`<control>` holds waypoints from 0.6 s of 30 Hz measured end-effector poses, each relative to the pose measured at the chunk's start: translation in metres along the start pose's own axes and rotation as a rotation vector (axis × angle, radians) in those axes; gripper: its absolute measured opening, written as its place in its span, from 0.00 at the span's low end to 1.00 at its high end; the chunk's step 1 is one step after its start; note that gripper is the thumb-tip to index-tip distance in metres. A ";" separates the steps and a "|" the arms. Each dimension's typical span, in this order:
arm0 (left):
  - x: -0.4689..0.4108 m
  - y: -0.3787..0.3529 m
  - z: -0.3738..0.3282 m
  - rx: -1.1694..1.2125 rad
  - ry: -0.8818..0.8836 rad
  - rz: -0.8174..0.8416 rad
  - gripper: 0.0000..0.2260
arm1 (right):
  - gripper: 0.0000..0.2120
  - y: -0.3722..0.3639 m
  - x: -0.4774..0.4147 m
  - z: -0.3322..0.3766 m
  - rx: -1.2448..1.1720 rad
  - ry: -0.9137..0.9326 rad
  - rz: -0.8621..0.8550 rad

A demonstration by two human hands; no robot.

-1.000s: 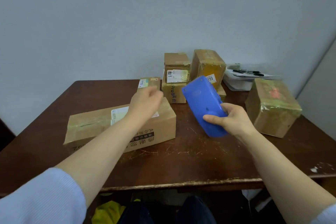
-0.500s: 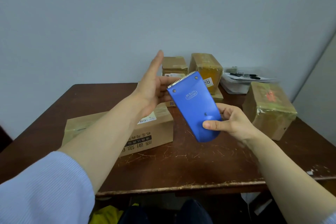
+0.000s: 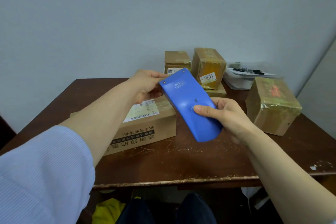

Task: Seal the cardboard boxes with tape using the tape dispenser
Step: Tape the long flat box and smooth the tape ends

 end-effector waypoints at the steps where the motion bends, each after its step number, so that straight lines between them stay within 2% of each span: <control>1: -0.003 0.001 -0.001 -0.024 -0.008 -0.004 0.05 | 0.18 -0.002 0.001 0.003 0.000 -0.007 -0.018; 5: -0.019 0.000 0.000 -0.126 -0.042 -0.027 0.09 | 0.11 -0.010 0.003 0.014 0.000 -0.039 -0.095; 8: -0.032 0.002 0.003 -0.144 -0.035 -0.059 0.05 | 0.13 -0.014 0.012 0.017 0.074 -0.059 -0.151; 11: -0.049 0.016 0.002 -0.215 -0.055 -0.128 0.09 | 0.20 -0.010 0.028 0.007 0.100 -0.106 -0.186; 14: -0.062 0.016 0.009 -0.267 -0.059 -0.124 0.10 | 0.29 -0.013 0.037 -0.002 0.119 -0.121 -0.205; 18: -0.073 0.008 0.020 -0.312 -0.062 -0.107 0.08 | 0.24 -0.018 0.033 -0.009 0.093 -0.164 -0.209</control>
Point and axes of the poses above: each hand's wrist, its own x-axis away from the middle knuckle, its own y-axis out of the back of the hand, z = x × y, the point moved 7 cm from there along -x, towards the middle knuckle, and after that the axes turned 10 degrees about x, right-handed, at the moved point
